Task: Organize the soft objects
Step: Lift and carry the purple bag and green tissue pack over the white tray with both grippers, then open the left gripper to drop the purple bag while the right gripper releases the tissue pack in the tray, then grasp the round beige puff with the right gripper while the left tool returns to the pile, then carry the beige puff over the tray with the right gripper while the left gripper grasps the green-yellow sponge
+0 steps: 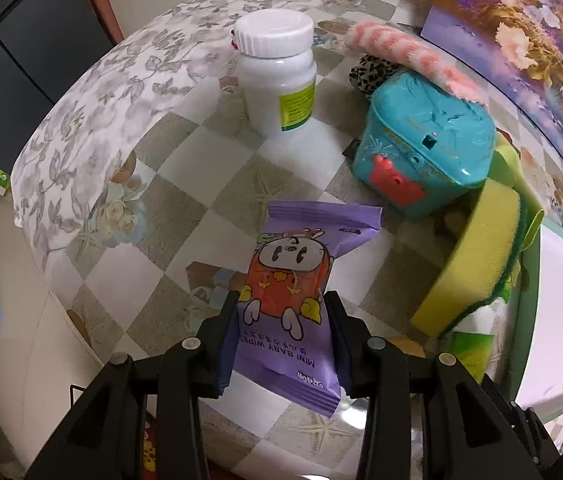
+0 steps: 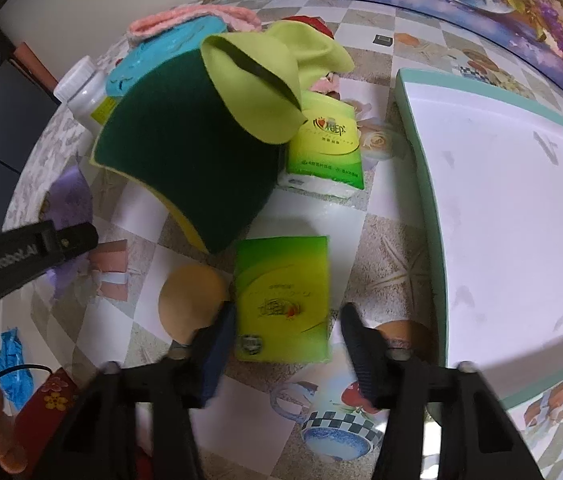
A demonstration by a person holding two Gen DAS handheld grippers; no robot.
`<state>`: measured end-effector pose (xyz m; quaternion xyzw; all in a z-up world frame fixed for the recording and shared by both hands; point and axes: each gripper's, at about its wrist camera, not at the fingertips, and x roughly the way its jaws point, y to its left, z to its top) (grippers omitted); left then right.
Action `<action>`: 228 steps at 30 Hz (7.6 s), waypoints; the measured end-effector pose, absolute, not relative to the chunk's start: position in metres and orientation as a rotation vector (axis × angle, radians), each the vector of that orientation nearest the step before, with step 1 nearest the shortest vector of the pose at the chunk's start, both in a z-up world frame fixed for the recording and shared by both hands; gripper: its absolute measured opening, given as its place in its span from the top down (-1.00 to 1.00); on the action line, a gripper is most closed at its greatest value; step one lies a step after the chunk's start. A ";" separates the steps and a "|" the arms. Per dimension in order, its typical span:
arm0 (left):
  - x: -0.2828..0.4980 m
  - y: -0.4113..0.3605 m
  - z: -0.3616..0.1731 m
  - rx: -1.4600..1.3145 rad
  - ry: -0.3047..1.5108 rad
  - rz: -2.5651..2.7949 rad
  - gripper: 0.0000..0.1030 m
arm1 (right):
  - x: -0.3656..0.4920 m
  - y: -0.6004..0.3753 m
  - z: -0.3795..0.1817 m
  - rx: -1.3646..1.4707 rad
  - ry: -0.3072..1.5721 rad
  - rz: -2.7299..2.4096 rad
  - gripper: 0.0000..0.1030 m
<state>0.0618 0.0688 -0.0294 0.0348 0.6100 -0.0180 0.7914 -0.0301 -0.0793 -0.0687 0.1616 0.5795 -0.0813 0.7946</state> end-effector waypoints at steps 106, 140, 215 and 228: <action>0.068 0.053 0.007 -0.033 1.227 -0.239 -0.68 | -0.045 -0.110 -0.035 0.396 1.185 -0.335 -1.00; 0.103 0.109 -0.080 -0.098 1.451 0.047 -0.68 | 0.003 0.000 -0.078 0.156 1.301 -0.211 -0.48; 0.060 0.027 0.008 -0.158 1.179 -0.526 -0.38 | -0.083 -0.159 0.000 0.407 1.056 -0.375 0.00; 0.058 0.011 -0.008 -0.131 1.251 -0.577 0.32 | -0.084 -0.159 -0.002 0.411 1.063 -0.380 0.00</action>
